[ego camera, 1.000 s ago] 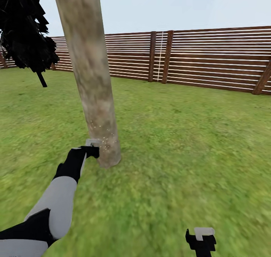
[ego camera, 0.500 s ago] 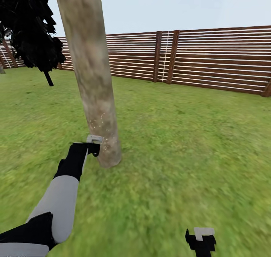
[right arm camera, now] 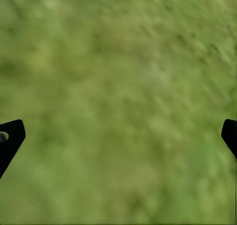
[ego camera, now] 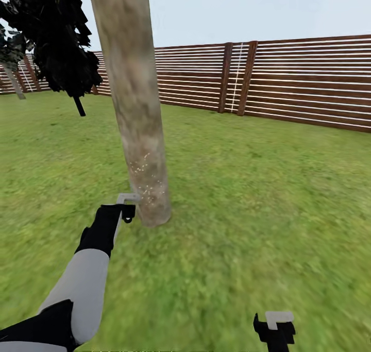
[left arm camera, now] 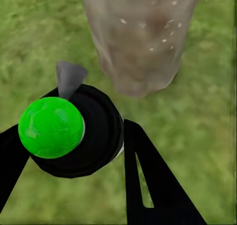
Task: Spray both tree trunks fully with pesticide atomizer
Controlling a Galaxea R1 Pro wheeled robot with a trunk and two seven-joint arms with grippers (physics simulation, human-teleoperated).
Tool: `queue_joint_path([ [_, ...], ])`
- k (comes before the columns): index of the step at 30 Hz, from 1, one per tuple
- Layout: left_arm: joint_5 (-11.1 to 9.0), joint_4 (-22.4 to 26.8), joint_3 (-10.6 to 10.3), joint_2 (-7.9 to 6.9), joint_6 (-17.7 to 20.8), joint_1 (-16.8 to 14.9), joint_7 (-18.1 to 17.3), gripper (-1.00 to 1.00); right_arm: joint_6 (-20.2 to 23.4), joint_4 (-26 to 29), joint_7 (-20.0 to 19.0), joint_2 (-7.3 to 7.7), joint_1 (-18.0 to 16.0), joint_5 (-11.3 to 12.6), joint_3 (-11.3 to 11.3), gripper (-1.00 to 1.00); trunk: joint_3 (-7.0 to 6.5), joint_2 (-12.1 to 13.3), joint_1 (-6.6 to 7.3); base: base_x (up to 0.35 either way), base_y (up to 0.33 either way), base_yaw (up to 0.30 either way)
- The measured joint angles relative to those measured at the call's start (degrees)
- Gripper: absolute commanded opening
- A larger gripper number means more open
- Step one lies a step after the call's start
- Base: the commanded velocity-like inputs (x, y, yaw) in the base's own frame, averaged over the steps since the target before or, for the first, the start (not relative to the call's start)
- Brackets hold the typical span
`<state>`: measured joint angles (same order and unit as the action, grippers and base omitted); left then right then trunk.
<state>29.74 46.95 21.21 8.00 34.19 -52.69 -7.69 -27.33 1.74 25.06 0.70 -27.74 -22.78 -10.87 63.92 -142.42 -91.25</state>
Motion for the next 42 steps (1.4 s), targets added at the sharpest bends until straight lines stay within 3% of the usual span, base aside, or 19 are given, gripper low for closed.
queue_joint_path([
  [18,-0.6,-1.9,0.3,-0.35,-0.1,0.3,0.8,-1.0,0.0,0.0,0.0,0.2,0.0,0.0,0.0,1.0,0.0,0.0,0.0,0.123,-0.238,0.006],
  [24,-0.5,-1.8,0.6,-0.83,-0.1,2.3,1.0,-1.0,0.0,0.0,0.0,0.17,0.0,0.0,0.0,1.0,0.0,0.0,0.02,0.121,-0.243,0.242],
  [28,-0.2,-1.8,4.6,-1.38,-0.3,3.0,1.0,-1.0,0.0,0.0,0.0,0.09,0.0,0.0,0.0,1.0,0.0,0.0,0.03,0.25,-0.178,0.232],
  [32,0.0,-1.8,5.0,-1.41,-0.4,3.3,1.1,-1.0,0.0,0.0,0.0,0.09,0.0,0.0,0.0,1.0,0.0,0.0,0.02,0.203,-0.208,0.033],
  [36,-0.1,-1.7,4.7,-1.13,-0.6,5.2,4.7,-1.0,0.0,0.0,0.0,0.09,0.0,0.0,0.0,1.0,0.0,0.0,0.02,0.137,-0.247,0.002],
  [37,-0.2,-1.7,4.7,-1.08,-1.2,5.9,5.1,-1.0,0.0,0.0,0.0,0.05,0.0,0.0,0.0,1.0,0.0,0.0,0.01,0.085,-0.262,0.0],
  [38,0.0,-1.3,4.8,-1.12,-5.4,8.3,5.6,-1.0,0.0,0.0,0.0,0.01,0.0,0.0,0.0,1.0,0.01,0.0,0.01,0.035,-0.269,0.071],
  [39,0.1,-1.1,4.8,-1.13,-6.9,9.1,5.9,-1.0,0.0,0.0,0.0,-0.01,0.0,0.0,0.0,1.0,0.0,0.0,0.01,0.022,-0.271,0.14],
  [42,0.1,-0.7,4.8,-1.14,-7.8,9.7,6.1,-1.0,0.0,0.0,0.0,-0.06,0.0,0.0,0.0,1.0,0.0,0.0,0.0,0.032,-0.274,0.237],
])
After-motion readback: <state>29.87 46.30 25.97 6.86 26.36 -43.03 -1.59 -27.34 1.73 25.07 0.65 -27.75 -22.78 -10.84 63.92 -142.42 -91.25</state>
